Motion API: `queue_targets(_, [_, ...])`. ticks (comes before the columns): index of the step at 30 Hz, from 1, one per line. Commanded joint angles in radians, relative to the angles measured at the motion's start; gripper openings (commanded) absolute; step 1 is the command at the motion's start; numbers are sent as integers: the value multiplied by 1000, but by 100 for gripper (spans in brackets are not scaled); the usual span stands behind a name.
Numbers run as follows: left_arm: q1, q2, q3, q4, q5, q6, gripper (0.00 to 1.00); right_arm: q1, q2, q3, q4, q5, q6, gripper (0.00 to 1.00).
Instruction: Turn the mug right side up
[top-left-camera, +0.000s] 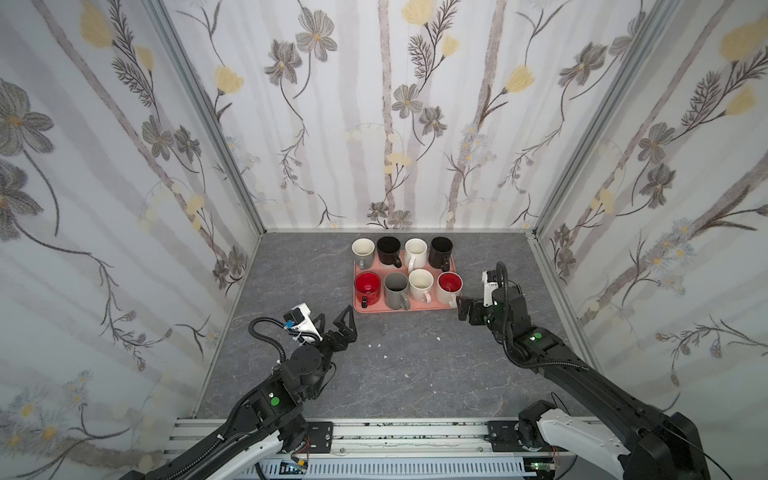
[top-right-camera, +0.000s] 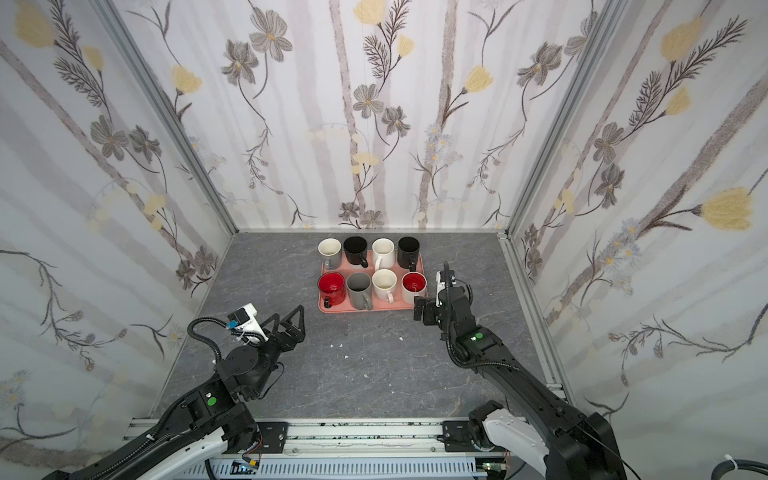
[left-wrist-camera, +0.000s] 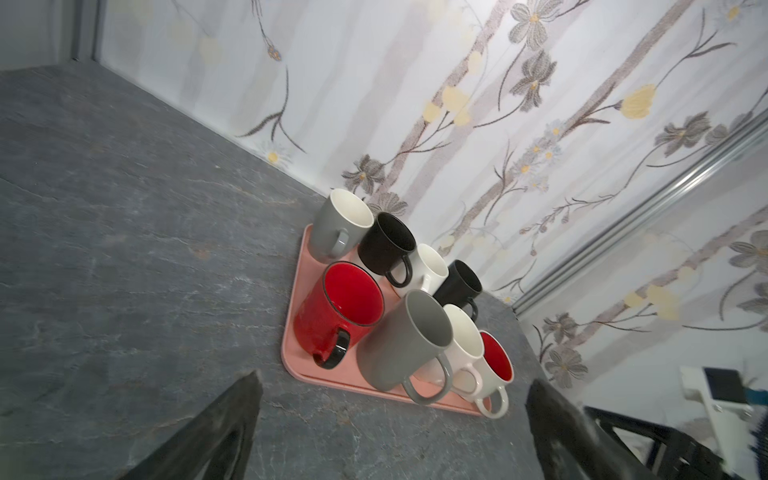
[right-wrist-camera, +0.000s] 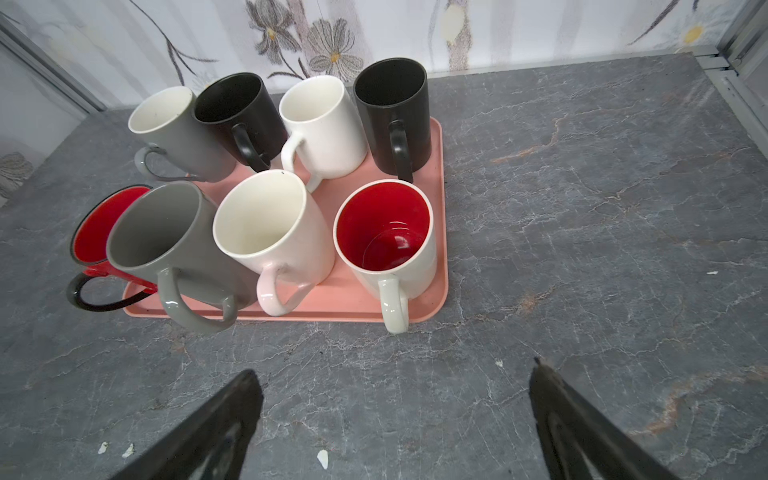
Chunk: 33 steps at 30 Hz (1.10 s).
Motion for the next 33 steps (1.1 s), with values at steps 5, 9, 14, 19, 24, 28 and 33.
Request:
queue_targets(5, [225, 310, 124, 117, 113, 87, 100, 1, -122, -66, 126, 97, 38, 100])
queue_targets(9, [306, 446, 178, 205, 142, 167, 100, 1, -157, -83, 137, 143, 57, 100])
queue_targets(14, [449, 578, 248, 250, 95, 319, 100, 1, -160, -87, 124, 226, 102, 100])
queue_targets(19, [606, 701, 248, 314, 77, 424, 100, -1, -156, -83, 113, 264, 117, 100])
queue_targets(24, [652, 784, 93, 613, 77, 542, 100, 0, -149, -91, 135, 246, 96, 100])
queue_targets(28, [717, 828, -3, 869, 199, 556, 100, -3, -137, -99, 153, 244, 90, 100])
queue_targets(33, [737, 932, -31, 986, 287, 604, 100, -6, -142, -118, 180, 265, 92, 100])
